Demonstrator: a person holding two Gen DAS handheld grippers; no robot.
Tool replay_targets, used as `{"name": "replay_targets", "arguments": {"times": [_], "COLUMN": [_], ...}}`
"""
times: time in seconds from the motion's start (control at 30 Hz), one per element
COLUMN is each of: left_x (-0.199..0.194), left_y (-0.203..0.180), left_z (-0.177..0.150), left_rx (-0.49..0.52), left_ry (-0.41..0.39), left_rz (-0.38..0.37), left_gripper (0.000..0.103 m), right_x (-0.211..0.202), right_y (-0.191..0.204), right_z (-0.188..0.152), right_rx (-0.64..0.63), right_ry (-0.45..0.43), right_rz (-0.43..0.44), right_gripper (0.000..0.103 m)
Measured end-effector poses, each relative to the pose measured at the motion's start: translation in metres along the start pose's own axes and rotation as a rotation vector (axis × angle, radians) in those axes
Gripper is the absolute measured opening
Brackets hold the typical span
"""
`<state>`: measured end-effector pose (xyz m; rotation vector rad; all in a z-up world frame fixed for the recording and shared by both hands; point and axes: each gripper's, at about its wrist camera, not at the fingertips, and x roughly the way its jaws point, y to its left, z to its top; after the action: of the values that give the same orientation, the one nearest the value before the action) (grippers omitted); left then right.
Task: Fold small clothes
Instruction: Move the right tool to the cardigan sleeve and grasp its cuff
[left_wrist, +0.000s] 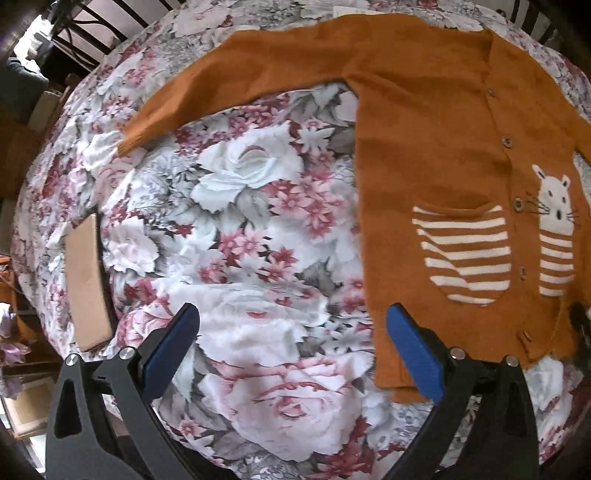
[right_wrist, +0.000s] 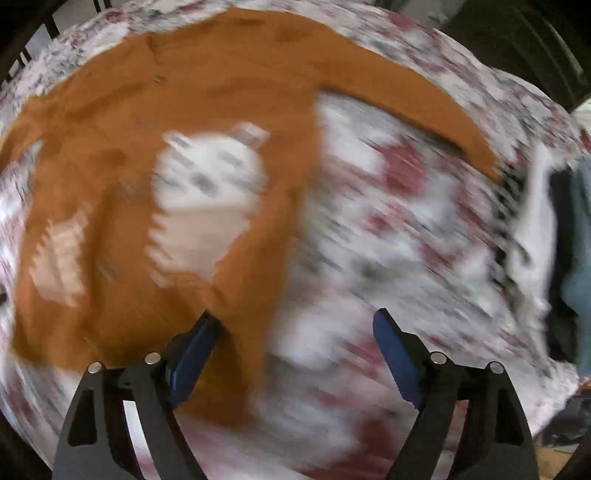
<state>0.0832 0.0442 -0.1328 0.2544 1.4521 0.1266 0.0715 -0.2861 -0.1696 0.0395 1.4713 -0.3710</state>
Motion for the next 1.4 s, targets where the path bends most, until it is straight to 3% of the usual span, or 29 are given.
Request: {"name": "replay_targets", "arguments": {"times": [0.03, 0.13, 0.27, 0.4, 0.47, 0.5, 0.53, 0.57, 0.63, 0.73, 0.8, 0.93, 1.0, 1.03, 1.07, 1.1, 1.13, 1.17, 1.2, 1.27, 1.33, 1.4], "left_x": [-0.001, -0.002, 0.005, 0.016, 0.027, 0.031, 0.035, 0.038, 0.038, 0.026, 0.018, 0.032, 0.032, 0.028, 0.019, 0.007, -0.007, -0.022, -0.035, -0.054, -0.054, -0.051], "left_y": [-0.002, -0.015, -0.034, -0.035, -0.031, -0.03, -0.03, -0.032, -0.038, -0.045, -0.04, -0.041, -0.051, -0.056, -0.057, -0.054, -0.048, -0.042, -0.037, -0.038, -0.053, -0.077], "left_z": [0.0, -0.001, 0.001, 0.007, 0.012, 0.014, 0.016, 0.016, 0.016, 0.016, 0.014, 0.001, 0.001, -0.001, 0.0, 0.002, 0.006, 0.011, 0.019, 0.036, 0.048, 0.049], "left_rx": [0.008, 0.043, 0.076, 0.062, 0.027, 0.012, 0.004, 0.006, 0.031, 0.087, 0.089, 0.16, 0.21, 0.217, 0.218, 0.201, 0.172, 0.138, 0.114, 0.074, 0.11, 0.188], "left_ry": [-0.002, -0.009, 0.04, 0.071, 0.11, 0.126, 0.145, 0.16, 0.169, 0.109, 0.088, 0.146, 0.128, 0.108, 0.081, 0.043, 0.001, -0.045, -0.074, -0.127, -0.131, -0.103], "left_rz": [-0.012, -0.035, -0.125, -0.206, -0.287, -0.315, -0.343, -0.362, -0.373, -0.301, -0.291, -0.23, -0.168, -0.138, -0.101, -0.069, -0.078, -0.117, -0.146, -0.206, -0.218, -0.186], "left_gripper": [0.099, 0.099, 0.099, 0.098, 0.097, 0.092, 0.068, 0.055, 0.046, 0.016, 0.01, 0.013, 0.018, 0.029, 0.047, 0.056, 0.069, 0.077, 0.08, 0.084, 0.089, 0.094], "right_x": [-0.002, -0.018, -0.022, -0.018, -0.024, -0.025, -0.029, -0.029, -0.025, -0.017, -0.016, 0.006, 0.0, -0.006, -0.013, -0.021, -0.033, -0.045, -0.055, -0.057, -0.046, -0.003], "right_y": [-0.014, -0.041, 0.0, 0.028, 0.033, 0.032, 0.036, 0.037, 0.035, 0.026, 0.029, 0.039, 0.046, 0.044, 0.045, 0.044, 0.039, 0.035, 0.033, 0.03, 0.035, 0.036], "right_z": [-0.007, -0.02, -0.019, -0.014, -0.017, -0.015, -0.019, -0.02, -0.021, -0.012, -0.02, -0.027, -0.025, -0.023, -0.016, -0.007, -0.004, 0.0, 0.006, 0.024, 0.04, 0.056], "right_rx": [0.04, 0.212, 0.223, 0.219, 0.211, 0.206, 0.2, 0.197, 0.178, 0.173, 0.139, 0.019, -0.004, 0.009, 0.026, 0.049, 0.071, 0.082, 0.089, 0.1, 0.113, 0.121], "right_ry": [0.011, -0.007, 0.008, -0.006, -0.029, -0.038, -0.046, -0.047, -0.042, -0.026, -0.001, 0.04, 0.042, 0.036, 0.025, -0.001, -0.048, -0.106, -0.152, -0.185, -0.14, -0.014], "right_rz": [0.012, 0.185, 0.462, 0.43, 0.444, 0.453, 0.47, 0.482, 0.481, 0.442, 0.402, 0.307, 0.29, 0.301, 0.31, 0.317, 0.316, 0.294, 0.285, 0.344, 0.433, 0.519], "right_gripper": [0.089, 0.089, 0.089, 0.089, 0.076, 0.06, 0.05, 0.047, 0.037, 0.013, 0.011, 0.008, 0.008, 0.012, 0.014, 0.024, 0.039, 0.046, 0.051, 0.056, 0.06, 0.067]}}
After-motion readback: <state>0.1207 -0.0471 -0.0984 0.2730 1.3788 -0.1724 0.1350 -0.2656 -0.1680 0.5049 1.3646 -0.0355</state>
